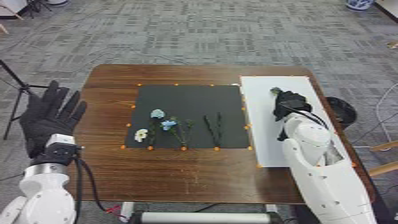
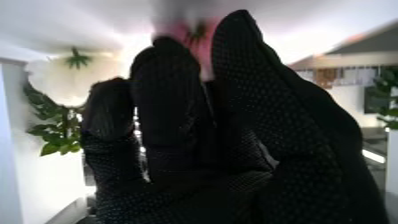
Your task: Arrange flowers
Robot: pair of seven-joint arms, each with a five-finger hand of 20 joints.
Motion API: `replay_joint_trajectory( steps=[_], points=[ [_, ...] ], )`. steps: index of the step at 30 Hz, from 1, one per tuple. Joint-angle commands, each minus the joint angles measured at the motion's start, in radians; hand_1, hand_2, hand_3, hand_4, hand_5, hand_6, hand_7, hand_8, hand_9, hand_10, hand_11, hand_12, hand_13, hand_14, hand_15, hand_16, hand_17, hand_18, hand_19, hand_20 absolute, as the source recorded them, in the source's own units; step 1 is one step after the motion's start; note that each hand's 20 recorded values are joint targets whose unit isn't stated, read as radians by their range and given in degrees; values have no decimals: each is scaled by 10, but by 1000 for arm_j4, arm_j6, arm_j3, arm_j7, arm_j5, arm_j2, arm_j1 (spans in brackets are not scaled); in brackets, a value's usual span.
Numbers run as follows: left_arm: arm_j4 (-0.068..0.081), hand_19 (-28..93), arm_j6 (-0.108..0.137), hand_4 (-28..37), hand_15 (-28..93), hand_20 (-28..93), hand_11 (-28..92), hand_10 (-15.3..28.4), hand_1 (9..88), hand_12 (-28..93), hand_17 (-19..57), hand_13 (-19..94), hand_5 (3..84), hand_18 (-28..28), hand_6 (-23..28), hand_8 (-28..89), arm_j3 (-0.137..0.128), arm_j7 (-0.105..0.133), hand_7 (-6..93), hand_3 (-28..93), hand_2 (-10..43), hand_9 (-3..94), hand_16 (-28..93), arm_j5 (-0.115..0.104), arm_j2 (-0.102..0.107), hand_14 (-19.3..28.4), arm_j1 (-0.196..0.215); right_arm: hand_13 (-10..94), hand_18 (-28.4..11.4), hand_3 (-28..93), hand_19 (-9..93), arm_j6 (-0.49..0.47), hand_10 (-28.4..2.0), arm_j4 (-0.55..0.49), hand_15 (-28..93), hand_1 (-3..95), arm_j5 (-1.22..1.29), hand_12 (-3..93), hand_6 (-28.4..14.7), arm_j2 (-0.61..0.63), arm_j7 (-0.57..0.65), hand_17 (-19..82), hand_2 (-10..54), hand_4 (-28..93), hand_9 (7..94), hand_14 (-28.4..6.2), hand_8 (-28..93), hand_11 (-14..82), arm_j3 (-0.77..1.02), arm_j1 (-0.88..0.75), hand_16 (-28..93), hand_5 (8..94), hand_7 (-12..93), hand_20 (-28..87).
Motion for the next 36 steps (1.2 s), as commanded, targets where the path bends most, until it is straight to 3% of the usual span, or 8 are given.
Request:
replay_joint_trajectory(
  steps=[1,5,8,14,19,23,34,36],
  points=[
    [-16,366,17,-283,223,80,164,110,255,58,-67,248,285,143,44,-133,-3,13,173,683,151,260,-40,-33,-11,137,20,758,-197,652,888,10,-82,19,671,614,-5,409,-1,1,39,430,-95,-283,786,-36,-7,127,-7,-23,352,680,323,407],
    [-15,366,7,-283,227,79,168,111,255,56,-66,249,286,143,45,-136,0,7,175,681,153,261,-42,-28,-13,138,21,771,-200,647,896,32,-79,2,691,623,15,497,5,6,45,441,-95,-283,814,-41,29,218,-4,-39,354,714,401,411],
    [-15,367,1,-283,229,79,170,112,254,55,-67,249,288,143,47,-136,-3,5,175,682,153,261,-43,-25,-16,138,27,777,-202,658,897,44,-80,-36,687,620,34,526,3,12,34,445,-95,-283,818,-40,51,232,-8,-47,356,724,410,410],
    [-11,366,-44,-283,228,78,173,120,253,55,-67,250,334,143,58,-128,-19,-6,153,677,154,288,-44,-17,-19,139,36,778,-203,690,897,92,-82,-169,669,610,140,514,-4,26,6,446,-95,-283,816,-39,97,224,-52,-46,356,717,409,406],
    [-9,362,-38,-283,226,79,172,127,248,57,-67,254,363,143,66,-113,-21,-12,134,649,170,309,-43,-18,-21,140,39,776,-202,691,893,140,-82,-226,662,611,202,505,-6,-23,-54,442,-95,-282,816,-38,102,222,-130,-5,356,715,404,403],
    [-2,361,-41,-283,225,80,170,128,244,58,-67,255,367,143,66,-111,-11,-21,133,653,170,312,-43,-16,-15,141,29,774,-201,689,889,181,-82,-191,660,611,170,498,-6,-93,-109,439,-95,-282,815,-38,102,216,-215,37,356,712,407,401],
    [15,357,-44,-283,226,82,167,126,243,61,-66,256,367,143,66,-110,18,-32,132,664,166,314,-42,-10,14,141,-19,782,-201,692,892,157,-73,-46,659,605,48,470,-1,-250,-204,444,-95,-281,835,-38,57,181,-332,69,355,725,404,400],
    [13,357,-35,-283,226,82,166,126,244,61,-66,256,367,143,66,-110,24,-15,132,664,165,313,-42,-19,21,141,-24,781,-201,689,892,160,-74,-51,658,604,28,458,-1,-247,-207,443,-95,-282,841,-40,51,164,-349,63,357,725,405,400]
  ],
)
